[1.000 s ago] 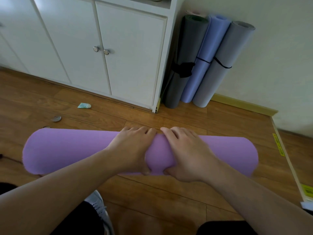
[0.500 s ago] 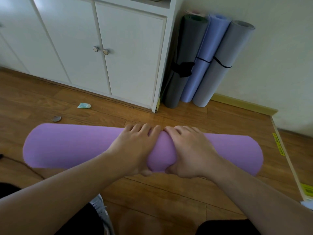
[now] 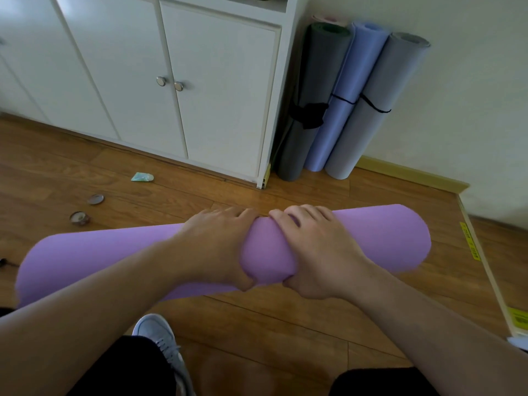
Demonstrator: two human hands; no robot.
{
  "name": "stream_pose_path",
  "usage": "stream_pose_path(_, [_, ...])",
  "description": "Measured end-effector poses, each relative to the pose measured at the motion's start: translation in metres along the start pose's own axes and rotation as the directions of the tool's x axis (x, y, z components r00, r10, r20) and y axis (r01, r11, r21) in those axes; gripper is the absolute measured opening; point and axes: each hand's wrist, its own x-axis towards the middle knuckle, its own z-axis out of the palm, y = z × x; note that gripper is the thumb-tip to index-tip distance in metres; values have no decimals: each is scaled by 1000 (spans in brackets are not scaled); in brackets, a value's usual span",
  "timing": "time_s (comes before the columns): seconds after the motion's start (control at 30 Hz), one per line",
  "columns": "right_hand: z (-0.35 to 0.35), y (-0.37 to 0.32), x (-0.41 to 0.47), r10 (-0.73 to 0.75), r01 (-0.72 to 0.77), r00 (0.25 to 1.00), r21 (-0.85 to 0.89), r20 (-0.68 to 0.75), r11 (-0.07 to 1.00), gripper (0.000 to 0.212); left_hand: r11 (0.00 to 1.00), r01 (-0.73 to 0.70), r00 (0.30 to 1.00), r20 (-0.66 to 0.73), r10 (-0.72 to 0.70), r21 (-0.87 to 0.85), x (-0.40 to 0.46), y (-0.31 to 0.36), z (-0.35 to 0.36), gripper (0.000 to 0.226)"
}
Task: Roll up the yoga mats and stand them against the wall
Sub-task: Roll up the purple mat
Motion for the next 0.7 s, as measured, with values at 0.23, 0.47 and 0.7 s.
stream_pose_path(0.23, [-3, 1, -1, 86, -113, 985, 181, 146, 977, 119, 960, -102, 985, -111, 135, 260, 3, 19, 29, 120])
stream_pose_path(0.47, [-9, -3, -7, 17, -12, 997, -66, 71, 998, 139, 999, -4, 999, 40, 7, -52, 12, -8, -2, 110])
stream_pose_path(0.7, [-7, 3, -1, 38, -44, 997, 74, 74, 996, 107, 992, -78, 996, -31, 81, 100, 4, 7, 13, 124])
